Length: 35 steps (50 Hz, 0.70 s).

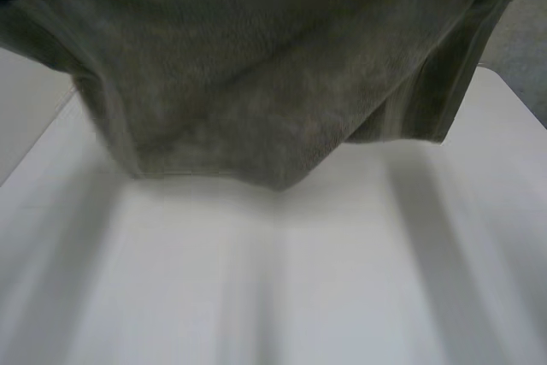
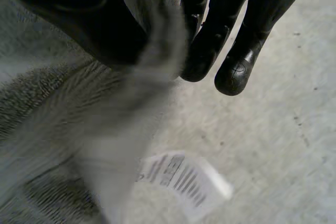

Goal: Fold the towel.

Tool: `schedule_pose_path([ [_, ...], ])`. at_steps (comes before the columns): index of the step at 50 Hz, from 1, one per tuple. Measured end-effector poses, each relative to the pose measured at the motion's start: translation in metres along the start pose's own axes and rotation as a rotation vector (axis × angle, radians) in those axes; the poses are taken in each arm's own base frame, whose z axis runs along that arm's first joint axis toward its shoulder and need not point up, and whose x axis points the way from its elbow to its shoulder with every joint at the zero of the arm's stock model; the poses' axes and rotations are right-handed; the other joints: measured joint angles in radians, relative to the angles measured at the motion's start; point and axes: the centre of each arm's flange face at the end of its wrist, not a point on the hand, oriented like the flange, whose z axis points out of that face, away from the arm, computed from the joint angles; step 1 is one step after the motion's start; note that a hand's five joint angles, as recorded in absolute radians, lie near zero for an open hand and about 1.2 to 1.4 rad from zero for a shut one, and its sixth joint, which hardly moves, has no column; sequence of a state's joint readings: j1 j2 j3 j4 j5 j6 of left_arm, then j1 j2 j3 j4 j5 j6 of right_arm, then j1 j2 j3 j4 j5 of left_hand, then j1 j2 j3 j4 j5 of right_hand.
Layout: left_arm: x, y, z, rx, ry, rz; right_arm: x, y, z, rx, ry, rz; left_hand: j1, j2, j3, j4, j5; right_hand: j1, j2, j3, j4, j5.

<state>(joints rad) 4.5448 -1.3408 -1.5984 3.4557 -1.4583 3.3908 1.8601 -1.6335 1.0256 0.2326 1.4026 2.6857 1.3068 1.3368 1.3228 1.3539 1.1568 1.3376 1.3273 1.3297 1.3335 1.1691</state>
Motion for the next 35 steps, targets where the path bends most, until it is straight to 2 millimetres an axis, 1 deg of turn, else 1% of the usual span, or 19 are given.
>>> schedule_pose_path([
  [2, -0.003, -0.008, 0.004, 0.012, -0.005, -0.005, 0.002, 0.001, 0.007, 0.001, -0.002, -0.001, 0.0, 0.0, 0.0, 0.0, 0.0, 0.0, 0.0, 0.0, 0.0, 0.0],
  [3, -0.004, -0.01, 0.007, 0.014, -0.006, -0.008, 0.0, 0.007, 0.013, -0.009, -0.01, 0.0, 0.0, 0.0, 0.0, 0.0, 0.0, 0.0, 0.0, 0.0, 0.0, 0.0],
  [6, -0.005, -0.002, 0.016, -0.008, -0.005, -0.014, -0.01, 0.027, 0.025, -0.055, -0.042, 0.007, 0.0, 0.0, 0.0, 0.0, 0.0, 0.0, 0.0, 0.0, 0.0, 0.0],
  [9, -0.001, 0.022, 0.027, -0.066, 0.005, -0.021, -0.029, 0.058, 0.037, -0.129, -0.098, 0.018, 0.0, 0.0, 0.0, 0.0, 0.0, 0.0, 0.0, 0.001, 0.0, 0.0],
  [10, 0.0, 0.027, 0.028, -0.077, 0.008, -0.022, -0.033, 0.063, 0.038, -0.14, -0.108, 0.019, 0.0, 0.0, 0.0, 0.0, 0.0, 0.0, 0.0, 0.001, 0.0, 0.0],
  [13, 0.009, 0.063, 0.038, -0.156, 0.03, -0.029, -0.057, 0.097, 0.045, -0.217, -0.172, 0.019, 0.0, 0.0, 0.0, 0.0, 0.0, 0.0, 0.0, 0.001, 0.0, 0.0],
  [18, 0.025, 0.119, 0.053, -0.257, 0.066, -0.038, -0.089, 0.144, 0.059, -0.263, -0.235, -0.003, 0.0, 0.0, 0.0, 0.0, 0.0, 0.0, 0.0, 0.001, 0.0, 0.0],
  [20, 0.031, 0.134, 0.061, -0.272, 0.073, -0.04, -0.096, 0.155, 0.066, -0.251, -0.236, -0.011, 0.0, 0.0, 0.0, 0.0, 0.0, 0.0, 0.0, 0.001, 0.0, 0.0],
  [21, 0.036, 0.144, 0.069, -0.272, 0.078, -0.042, -0.101, 0.162, 0.073, -0.231, -0.228, -0.018, 0.001, 0.0, 0.0, 0.0, 0.0, 0.0, 0.0, 0.001, 0.0, 0.0],
  [22, 0.038, 0.147, 0.072, -0.269, 0.08, -0.042, -0.102, 0.165, 0.076, -0.22, -0.222, -0.021, 0.005, 0.0, 0.0, 0.0, 0.0, 0.0, 0.0, 0.001, 0.0, 0.0],
  [23, 0.044, 0.153, 0.084, -0.249, 0.084, -0.043, -0.104, 0.168, 0.085, -0.186, -0.2, -0.029, 0.013, 0.0, 0.0, 0.0, 0.0, 0.0, 0.0, 0.001, 0.0, 0.0],
  [26, 0.051, 0.151, 0.104, -0.189, 0.084, -0.043, -0.102, 0.167, 0.102, -0.105, -0.137, -0.043, 0.013, 0.0, 0.0, 0.0, 0.0, 0.0, 0.0, 0.001, 0.0, 0.0],
  [27, 0.053, 0.144, 0.116, -0.144, 0.075, -0.041, -0.097, 0.161, 0.11, -0.057, -0.097, -0.048, 0.013, 0.0, 0.0, 0.0, 0.0, 0.001, 0.0, 0.001, 0.0, 0.0],
  [28, 0.053, 0.139, 0.121, -0.119, 0.068, -0.041, -0.094, 0.157, 0.115, -0.029, -0.073, -0.051, 0.013, 0.0, 0.0, 0.0, 0.0, 0.001, 0.0, 0.001, 0.0, 0.0],
  [30, 0.05, 0.118, 0.137, -0.036, 0.04, -0.04, -0.081, 0.139, 0.126, 0.061, 0.002, -0.052, 0.013, 0.0, 0.0, 0.0, 0.0, 0.001, 0.0, 0.001, 0.0, 0.0],
  [32, 0.047, 0.105, 0.144, 0.012, 0.02, -0.041, -0.073, 0.128, 0.13, 0.108, 0.036, -0.049, 0.013, 0.0, 0.0, 0.0, 0.0, 0.001, 0.0, 0.001, 0.0, 0.0],
  [33, 0.043, 0.089, 0.15, 0.061, -0.003, -0.042, -0.066, 0.118, 0.133, 0.148, 0.062, -0.043, 0.013, 0.0, 0.0, 0.0, 0.0, 0.001, 0.0, 0.001, 0.0, 0.0],
  [34, 0.042, 0.084, 0.152, 0.075, -0.01, -0.043, -0.063, 0.113, 0.133, 0.164, 0.071, -0.041, 0.013, 0.0, 0.0, 0.0, 0.0, 0.001, 0.0, 0.001, 0.0, 0.0],
  [35, 0.038, 0.072, 0.155, 0.108, -0.027, -0.045, -0.058, 0.107, 0.134, 0.188, 0.08, -0.035, 0.013, 0.0, 0.0, 0.0, 0.0, 0.001, 0.0, 0.001, 0.0, 0.0],
])
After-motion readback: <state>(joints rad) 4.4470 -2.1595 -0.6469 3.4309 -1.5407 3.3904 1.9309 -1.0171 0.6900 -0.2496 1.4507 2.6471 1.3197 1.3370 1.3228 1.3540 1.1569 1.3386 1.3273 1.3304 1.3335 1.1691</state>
